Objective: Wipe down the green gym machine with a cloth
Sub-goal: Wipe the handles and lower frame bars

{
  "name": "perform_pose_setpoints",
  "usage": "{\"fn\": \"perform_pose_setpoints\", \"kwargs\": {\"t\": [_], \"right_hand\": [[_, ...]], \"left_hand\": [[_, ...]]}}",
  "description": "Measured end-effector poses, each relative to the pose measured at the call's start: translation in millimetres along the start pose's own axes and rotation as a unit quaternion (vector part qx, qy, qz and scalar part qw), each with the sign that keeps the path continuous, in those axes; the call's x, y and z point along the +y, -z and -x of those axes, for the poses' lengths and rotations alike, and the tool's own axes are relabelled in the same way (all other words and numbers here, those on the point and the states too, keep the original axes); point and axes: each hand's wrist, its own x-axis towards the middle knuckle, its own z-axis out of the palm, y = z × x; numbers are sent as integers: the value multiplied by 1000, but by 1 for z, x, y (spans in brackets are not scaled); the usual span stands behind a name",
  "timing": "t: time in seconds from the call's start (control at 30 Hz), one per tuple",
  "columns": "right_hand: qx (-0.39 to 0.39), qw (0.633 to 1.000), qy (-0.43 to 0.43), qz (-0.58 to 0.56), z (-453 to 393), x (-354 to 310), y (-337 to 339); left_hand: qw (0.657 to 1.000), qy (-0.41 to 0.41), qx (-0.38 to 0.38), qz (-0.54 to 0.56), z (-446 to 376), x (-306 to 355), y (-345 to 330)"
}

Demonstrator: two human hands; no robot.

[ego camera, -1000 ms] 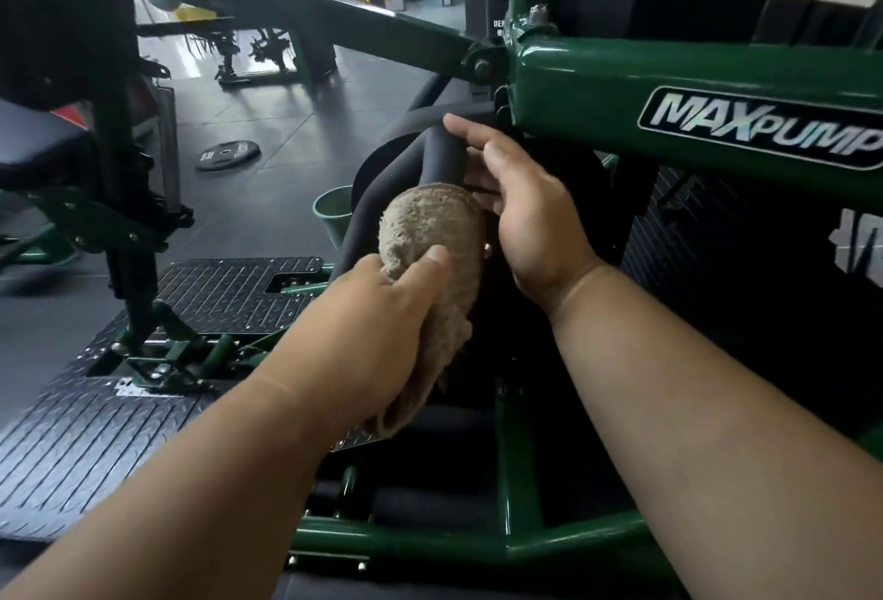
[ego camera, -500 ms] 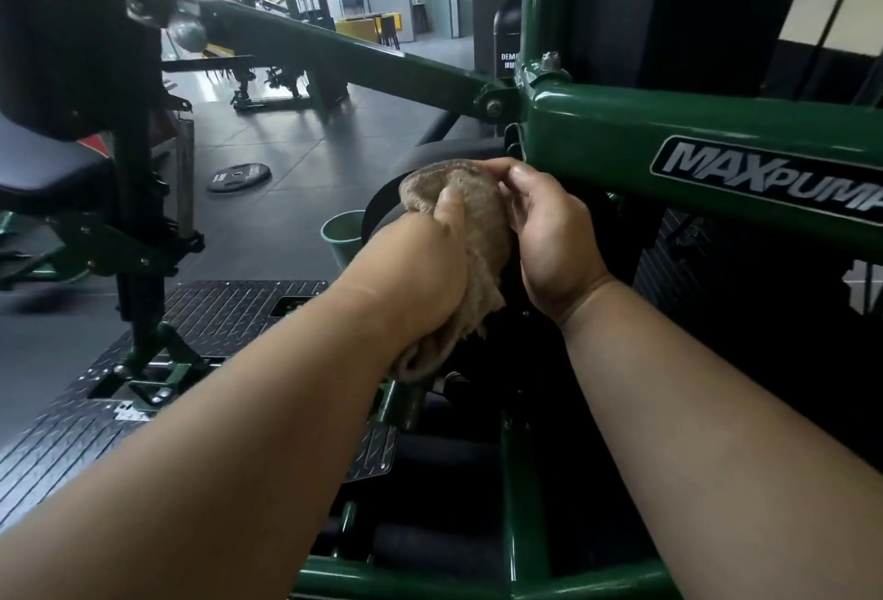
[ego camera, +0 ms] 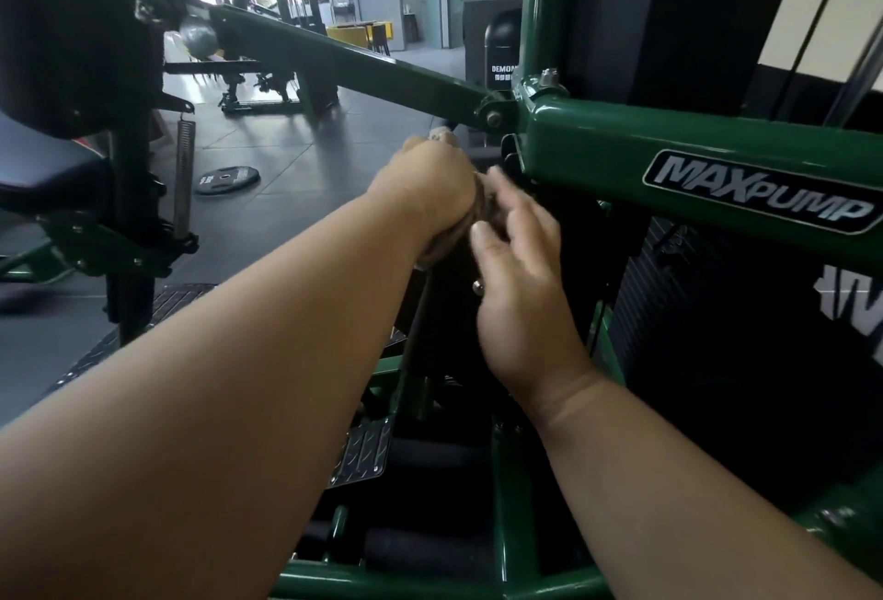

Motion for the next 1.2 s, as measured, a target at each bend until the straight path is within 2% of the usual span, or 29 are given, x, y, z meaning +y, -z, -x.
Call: {"fn": "perform_pose_setpoints", "kwargs": {"t": [0.07,0.13,0.23,0.33,0.37,0.4,0.43,0.5,0.53,0.57,0.67,0.8,0.9,1.07,1.2], "right_hand": [[-21,999,8,50,9,-3,-3],[-42,998,-11,44,8,-7,-3],[-44,997,-32,56,10,-15,-8],[-19,992,-65,103,23,-15,-24],[1,991,-75,114,27,-13,-29],[22,989,-83,122,30,-10,-34],[38,987,-90,128,31,-10,-37],[53,986,-93,129,29,-9,-38],[54,986,-95,129,28,-9,-37],[50,985,-104,130,28,-10,-36],[52,982,-100,153,28,-11,-35],[63,967,-44,243,29,-13,-33],[63,949,17,308,31,-17,-34],[44,958,5,285,28,-14,-33],[40,960,-1,276,28,-11,-33]], "left_hand": [[999,-12,2,52,-6,-5,1],[996,-9,3,89,-15,-6,0],[998,2,-6,62,-37,-24,-11],[979,75,73,175,-42,-43,-15],[978,61,116,161,-40,-47,-16],[971,12,156,181,-39,-48,-19],[966,-58,161,192,-34,-49,-21],[951,-150,41,266,-29,-52,-29],[940,-171,-18,294,-26,-55,-32],[934,-182,-35,306,-23,-61,-35],[946,-182,18,266,-26,-82,-45],[975,-139,90,149,-34,-97,-55],[971,-182,144,62,-37,-100,-57],[954,-276,113,30,-36,-115,-58],[950,-259,143,104,-39,-117,-67]]}}
